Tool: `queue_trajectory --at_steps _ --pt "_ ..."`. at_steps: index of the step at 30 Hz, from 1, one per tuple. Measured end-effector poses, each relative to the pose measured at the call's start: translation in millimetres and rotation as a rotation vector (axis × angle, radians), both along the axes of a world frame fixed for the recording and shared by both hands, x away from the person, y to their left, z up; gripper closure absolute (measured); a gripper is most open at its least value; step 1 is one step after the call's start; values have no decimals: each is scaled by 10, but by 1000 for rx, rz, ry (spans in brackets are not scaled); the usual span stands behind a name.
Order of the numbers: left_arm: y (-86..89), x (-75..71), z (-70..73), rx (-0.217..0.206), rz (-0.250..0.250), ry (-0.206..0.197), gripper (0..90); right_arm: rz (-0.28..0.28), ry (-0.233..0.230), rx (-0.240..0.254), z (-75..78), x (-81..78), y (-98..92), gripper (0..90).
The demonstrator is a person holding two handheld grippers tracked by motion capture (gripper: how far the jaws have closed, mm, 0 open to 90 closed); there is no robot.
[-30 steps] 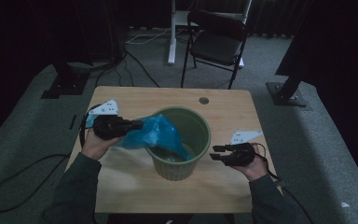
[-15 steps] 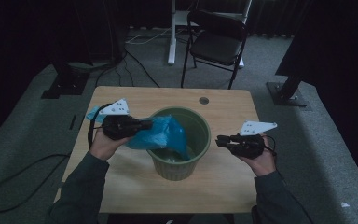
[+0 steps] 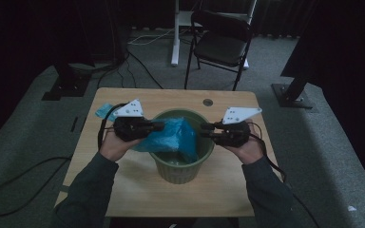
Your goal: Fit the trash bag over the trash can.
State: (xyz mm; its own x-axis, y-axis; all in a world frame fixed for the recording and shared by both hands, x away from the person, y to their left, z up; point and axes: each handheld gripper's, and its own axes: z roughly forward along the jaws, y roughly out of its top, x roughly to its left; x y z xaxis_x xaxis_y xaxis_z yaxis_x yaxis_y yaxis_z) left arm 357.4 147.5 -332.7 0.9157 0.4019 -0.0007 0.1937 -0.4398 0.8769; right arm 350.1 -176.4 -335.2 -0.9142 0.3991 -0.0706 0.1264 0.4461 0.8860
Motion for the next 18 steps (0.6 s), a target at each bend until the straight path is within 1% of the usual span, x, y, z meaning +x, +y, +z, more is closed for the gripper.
queue_trajectory --at_steps 2,3,4,5,6,7,8,9,10,11,12,13,14,15,17,18 --pt "-12 3 0 2 -5 0 892 5 -6 7 38 22 64 660" --pt "-27 3 0 4 -7 -1 892 5 -6 7 38 22 64 660" --pt "-41 3 0 8 -7 -5 892 10 -14 4 69 49 123 639" --pt "-53 2 1 11 -10 -5 892 10 -14 4 69 49 123 639" --pt "-76 5 4 11 -15 -6 892 19 -14 4 91 78 179 621" --pt "-76 5 4 11 -15 -6 892 19 -14 4 91 78 179 621" --pt "-98 10 7 7 -22 -7 892 31 -11 0 105 102 235 566" --pt "-98 10 7 7 -22 -7 892 31 -11 0 105 102 235 566" --pt "-113 9 7 2 -24 -7 891 49 -7 -14 95 125 300 550" --pt "-138 8 8 1 -31 -8 891 49 -9 -31 84 136 332 554" --pt "-148 8 8 1 -34 -6 890 50 -10 -46 70 142 360 605" --pt "-148 8 8 1 -34 -6 891 50 -10 -46 70 142 360 605" --pt "-156 8 5 0 -35 -7 891 51 -16 -54 57 145 380 667" --pt "-163 5 3 -1 -36 -6 881 34 -19 -59 39 152 399 784" --pt "-157 2 5 -2 -37 -7 851 8 -17 -58 33 165 391 847" --pt "-146 -2 8 -5 -35 -7 829 0 -19 -55 31 170 380 860"
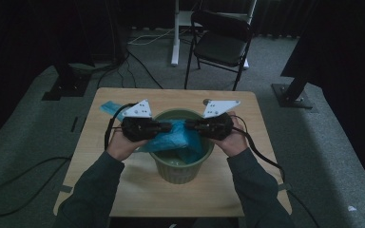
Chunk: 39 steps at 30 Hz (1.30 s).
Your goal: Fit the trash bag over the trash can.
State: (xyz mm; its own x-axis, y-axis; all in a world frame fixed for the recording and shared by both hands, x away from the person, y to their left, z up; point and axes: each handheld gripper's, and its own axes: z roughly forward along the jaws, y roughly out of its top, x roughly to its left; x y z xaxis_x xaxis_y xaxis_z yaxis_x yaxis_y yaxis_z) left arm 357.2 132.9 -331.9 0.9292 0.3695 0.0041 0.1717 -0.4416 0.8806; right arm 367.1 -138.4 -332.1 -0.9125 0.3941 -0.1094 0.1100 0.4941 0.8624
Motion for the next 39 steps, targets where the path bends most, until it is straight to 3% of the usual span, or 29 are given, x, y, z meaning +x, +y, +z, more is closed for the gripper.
queue_trajectory --at_steps 5,9,15,17,22,23,25,28,30,31,32,35,39 --pt "143 -45 41 -32 28 -10 773 -35 -10 -5 -4 2 -60 874" --pt "363 -131 76 -78 65 -12 749 -58 -21 -3 22 -20 -109 873" --pt "551 -223 72 -97 86 -4 712 -93 -38 -16 22 -18 -128 872" --pt "606 -250 33 -82 102 10 694 -100 -36 1 6 -5 -143 872" --pt "661 -216 -44 -83 121 42 629 -109 -20 27 -39 17 -197 871" --pt "663 -196 -85 -108 101 69 617 -119 -22 22 -46 13 -212 870" --pt "644 -192 -107 -112 89 78 590 -120 -29 24 -40 10 -223 869" --pt "529 -181 -172 -84 72 99 558 -126 -34 32 -30 8 -232 869" --pt "448 -170 -212 -69 66 109 564 -126 -36 43 -24 5 -237 867" --pt "410 -172 -226 -53 70 99 686 -126 -38 43 -26 -2 -236 864" --pt "375 -177 -237 -35 80 86 686 -126 -38 43 -26 -2 -236 864" --pt "354 -169 -253 14 140 42 888 -125 -34 44 -36 -11 -282 862" --pt "447 -138 -261 26 194 34 891 -130 -28 42 -60 -17 -345 872"
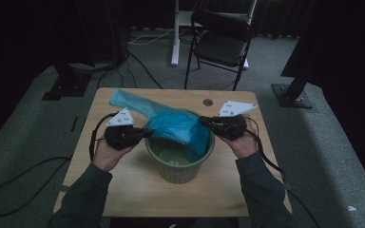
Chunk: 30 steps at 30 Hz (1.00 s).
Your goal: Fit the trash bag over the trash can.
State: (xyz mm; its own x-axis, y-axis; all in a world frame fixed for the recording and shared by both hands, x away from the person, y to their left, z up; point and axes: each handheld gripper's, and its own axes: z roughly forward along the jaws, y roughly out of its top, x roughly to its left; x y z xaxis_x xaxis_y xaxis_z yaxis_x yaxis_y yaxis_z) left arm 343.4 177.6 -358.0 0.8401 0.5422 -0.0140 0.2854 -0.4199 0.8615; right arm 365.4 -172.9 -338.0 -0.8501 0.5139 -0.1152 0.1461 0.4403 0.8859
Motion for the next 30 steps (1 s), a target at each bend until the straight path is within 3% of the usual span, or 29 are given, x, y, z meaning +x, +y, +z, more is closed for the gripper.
queue_trajectory --at_steps 5,6,10,19,25,30 --pt "-16 -46 14 28 -4 -29 890 9 10 6 -14 12 -24 792" --pt "-27 -51 17 35 -9 -34 889 23 9 10 -1 15 12 715" --pt "-62 -64 27 46 -18 -51 888 30 0 2 64 59 123 649" --pt "-38 -75 34 53 -21 -59 888 29 3 -2 214 219 298 618" --pt "-19 -76 48 46 -17 -64 888 27 -2 11 276 174 269 619" --pt "-60 -74 61 38 -24 -69 887 111 24 25 286 88 354 613"
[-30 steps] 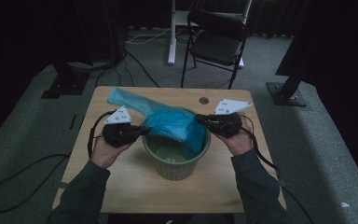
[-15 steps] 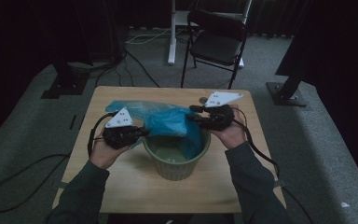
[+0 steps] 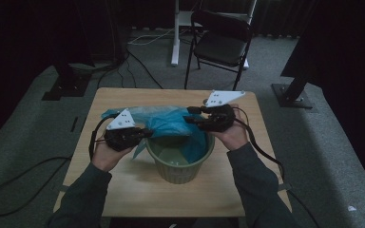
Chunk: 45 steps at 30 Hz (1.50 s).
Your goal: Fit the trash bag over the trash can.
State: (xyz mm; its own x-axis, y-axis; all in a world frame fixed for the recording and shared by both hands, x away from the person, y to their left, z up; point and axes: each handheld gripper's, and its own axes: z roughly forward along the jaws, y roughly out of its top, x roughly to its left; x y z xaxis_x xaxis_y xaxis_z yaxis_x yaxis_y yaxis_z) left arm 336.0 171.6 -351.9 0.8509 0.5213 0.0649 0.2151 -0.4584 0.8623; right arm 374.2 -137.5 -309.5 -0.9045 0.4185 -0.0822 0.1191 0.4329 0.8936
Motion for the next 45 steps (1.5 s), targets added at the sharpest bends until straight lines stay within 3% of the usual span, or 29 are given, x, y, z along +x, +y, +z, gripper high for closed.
queue_trajectory --at_steps 1,2,5,10,11,13,20,24,34,45 --pt "-11 1 1 1 0 -2 887 0 0 0 0 0 0 613" --pt "-19 4 2 0 1 -1 887 42 3 1 -24 -18 78 582" --pt "-37 11 6 -1 -4 -1 886 87 19 7 -63 -32 156 570" --pt "-58 -2 10 -2 -9 -9 877 96 17 -46 -129 -21 274 621" --pt "-53 -9 9 -3 -11 -11 868 93 4 -80 -150 -23 302 776" --pt "-19 -24 8 -5 -8 -11 860 85 -24 -93 -152 -52 268 893" --pt "157 -27 31 -56 24 -6 851 82 -41 -99 -131 -83 169 895" --pt "167 -3 52 -72 24 2 818 84 -47 -86 -115 -93 161 894" --pt "25 -4 37 -57 -29 8 701 78 -45 -74 -127 -93 172 884" --pt "83 -43 44 -59 -42 6 671 75 -49 -65 -107 -88 150 879"
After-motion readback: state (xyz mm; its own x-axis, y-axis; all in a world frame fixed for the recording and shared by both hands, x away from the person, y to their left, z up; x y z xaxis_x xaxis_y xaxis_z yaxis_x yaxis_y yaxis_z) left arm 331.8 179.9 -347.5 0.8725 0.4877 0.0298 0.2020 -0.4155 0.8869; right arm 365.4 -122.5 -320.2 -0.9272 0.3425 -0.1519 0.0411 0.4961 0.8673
